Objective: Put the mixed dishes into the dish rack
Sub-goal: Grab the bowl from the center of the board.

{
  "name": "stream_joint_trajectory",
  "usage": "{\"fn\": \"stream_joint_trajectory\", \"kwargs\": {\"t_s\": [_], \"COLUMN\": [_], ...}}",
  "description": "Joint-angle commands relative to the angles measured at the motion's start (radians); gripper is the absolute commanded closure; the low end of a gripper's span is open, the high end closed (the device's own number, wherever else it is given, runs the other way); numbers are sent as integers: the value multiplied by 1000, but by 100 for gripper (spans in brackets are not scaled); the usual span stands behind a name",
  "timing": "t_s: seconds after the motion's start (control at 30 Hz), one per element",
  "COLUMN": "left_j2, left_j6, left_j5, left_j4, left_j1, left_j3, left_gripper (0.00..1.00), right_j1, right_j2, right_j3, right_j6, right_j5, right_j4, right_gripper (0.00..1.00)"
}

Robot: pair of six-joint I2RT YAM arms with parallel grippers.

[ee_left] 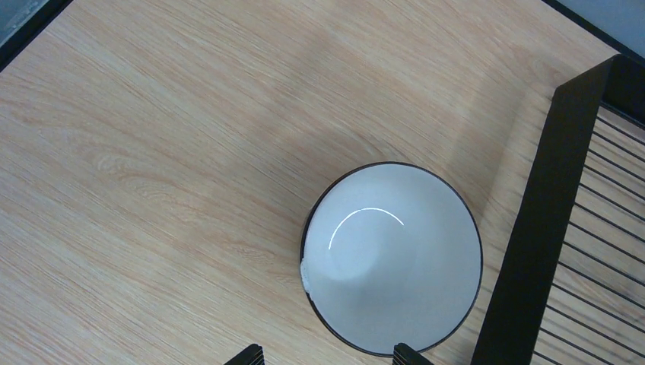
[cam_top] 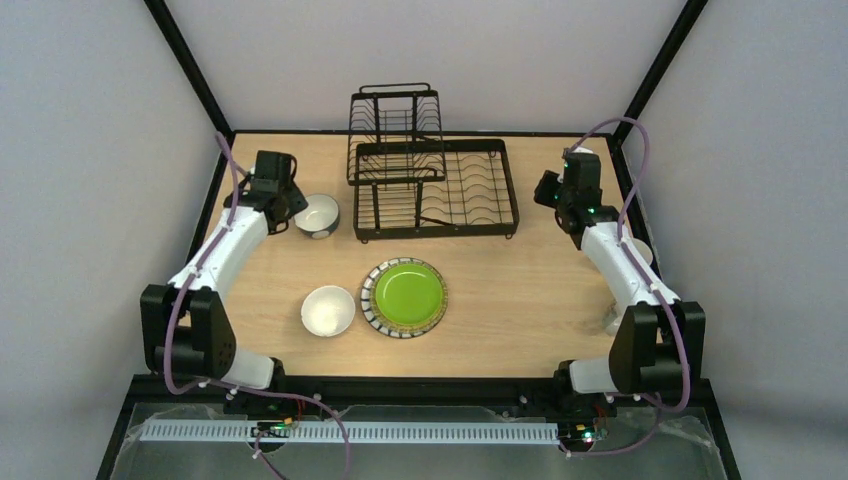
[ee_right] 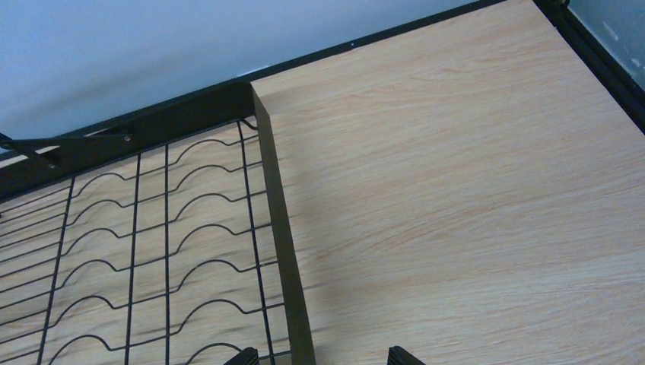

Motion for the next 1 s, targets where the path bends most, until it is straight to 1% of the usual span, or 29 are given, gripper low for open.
{"fn": "stream_joint_trajectory", "kwargs": {"t_s": [0.0,0.2,0.4,0.87,0.97], "left_j2": [28,48,93,251,282], "left_j6": [3,-9,-19,-53,-52], "left_j5": [-7,1,2,12,16], "left_j4": [30,63,92,162,170], "left_j1": [11,23,27,27,27], "left_j3": [-23,-52,-64,-16,7], "left_gripper": [1,1,1,1,6], "right_j1": [7,6,6,5,6], "right_j2": [15,47,65,169,200], "right_j3": [27,36,36,129,150], "right_j6": [-20,-14,-26,-71,-70], "right_j5": [18,63,61,54,54], "right_j4": [38,41,63,75,73], "right_gripper": [0,0,0,0,0]}}
